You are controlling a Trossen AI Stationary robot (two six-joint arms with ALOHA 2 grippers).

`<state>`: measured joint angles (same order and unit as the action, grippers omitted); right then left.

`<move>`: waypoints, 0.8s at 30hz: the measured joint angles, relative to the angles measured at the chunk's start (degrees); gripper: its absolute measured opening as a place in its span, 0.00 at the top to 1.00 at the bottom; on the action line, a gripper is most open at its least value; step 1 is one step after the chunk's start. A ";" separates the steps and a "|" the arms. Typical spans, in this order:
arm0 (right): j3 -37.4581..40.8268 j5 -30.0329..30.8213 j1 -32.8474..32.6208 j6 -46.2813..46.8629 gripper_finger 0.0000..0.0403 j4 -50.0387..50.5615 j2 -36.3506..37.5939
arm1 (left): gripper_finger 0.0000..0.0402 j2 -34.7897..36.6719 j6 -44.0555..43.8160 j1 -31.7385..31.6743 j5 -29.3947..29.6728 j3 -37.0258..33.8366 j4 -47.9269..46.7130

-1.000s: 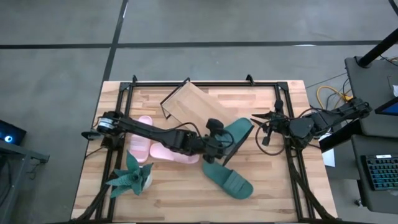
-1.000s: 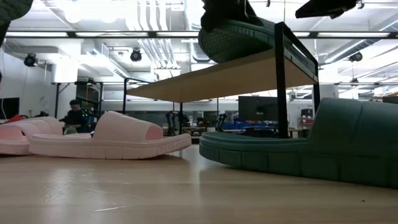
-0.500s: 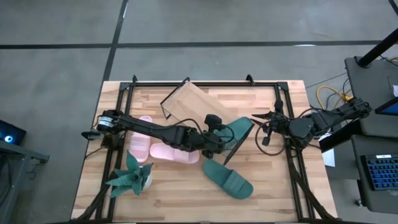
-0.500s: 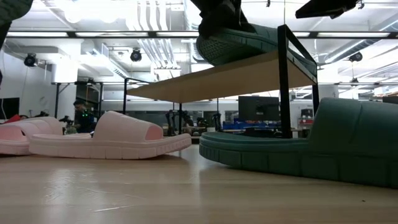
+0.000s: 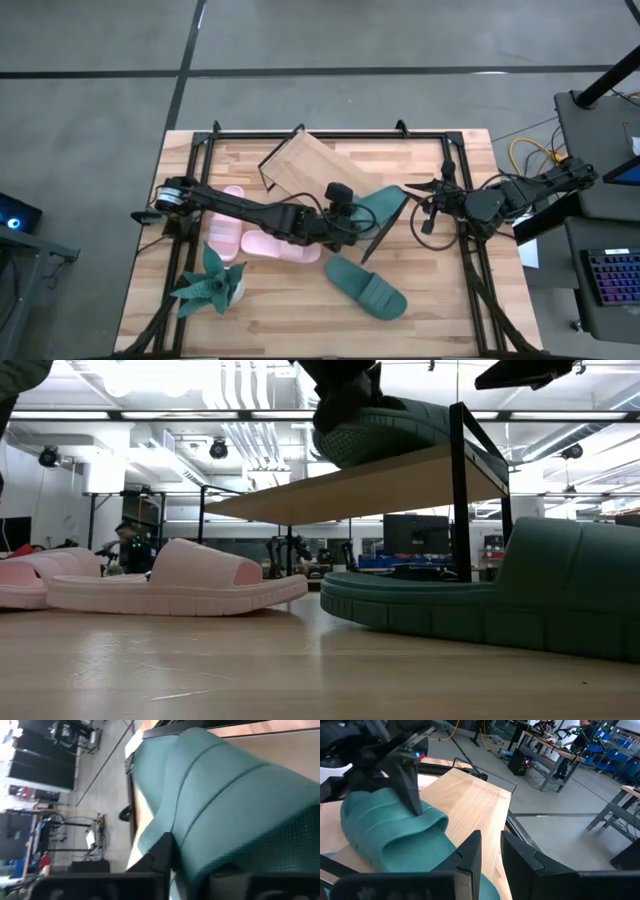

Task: Pick and place slides into the shelf
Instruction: Put the right green slide on the shelf

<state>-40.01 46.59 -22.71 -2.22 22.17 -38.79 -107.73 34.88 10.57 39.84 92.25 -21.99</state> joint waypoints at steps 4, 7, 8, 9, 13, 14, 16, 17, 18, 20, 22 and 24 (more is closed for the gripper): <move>0.00 0.00 0.01 0.00 0.84 -0.11 0.00 | 0.98 0.94 0.05 0.52 8.95 0.26 -0.18; -0.02 0.00 -0.01 0.00 0.84 -0.15 0.02 | 0.99 1.68 -0.05 1.27 17.11 0.74 2.12; -0.01 0.00 0.01 0.00 0.84 -0.15 0.02 | 0.99 1.81 -0.08 1.53 19.25 0.76 3.77; -0.02 0.00 -0.01 0.00 0.84 -0.15 0.00 | 0.99 1.85 -0.14 1.87 19.92 0.76 4.98; -0.02 0.00 0.00 0.02 0.84 -0.17 0.02 | 1.00 0.59 -1.77 3.37 19.74 0.39 8.40; -0.02 0.02 -0.01 0.02 0.84 -0.15 0.00 | 1.00 0.02 -2.61 3.64 20.00 0.30 9.01; -0.02 0.01 0.01 0.02 0.84 -0.20 0.07 | 1.00 -1.19 -3.03 4.05 22.93 0.40 11.17; -0.02 0.00 -0.01 0.02 0.84 -0.14 0.09 | 1.00 -1.79 -3.04 4.13 24.43 0.64 12.00; -0.02 0.01 -0.01 0.02 0.84 -0.19 0.10 | 1.00 -2.25 -3.03 4.13 25.77 0.82 12.82; -0.02 0.02 -0.01 0.02 0.84 -0.13 0.16 | 1.00 -3.47 -3.06 4.13 27.46 1.21 13.09; -0.02 0.00 -0.01 0.02 0.84 -0.17 0.15 | 1.00 -4.50 -3.09 4.19 28.02 1.37 13.39; -0.02 0.01 -0.01 0.02 0.84 -0.18 0.17 | 1.00 -5.52 -2.98 4.50 29.89 1.71 14.46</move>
<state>-40.03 46.60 -22.72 -2.20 22.00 -38.61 -113.25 31.89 15.07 69.73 93.95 -7.53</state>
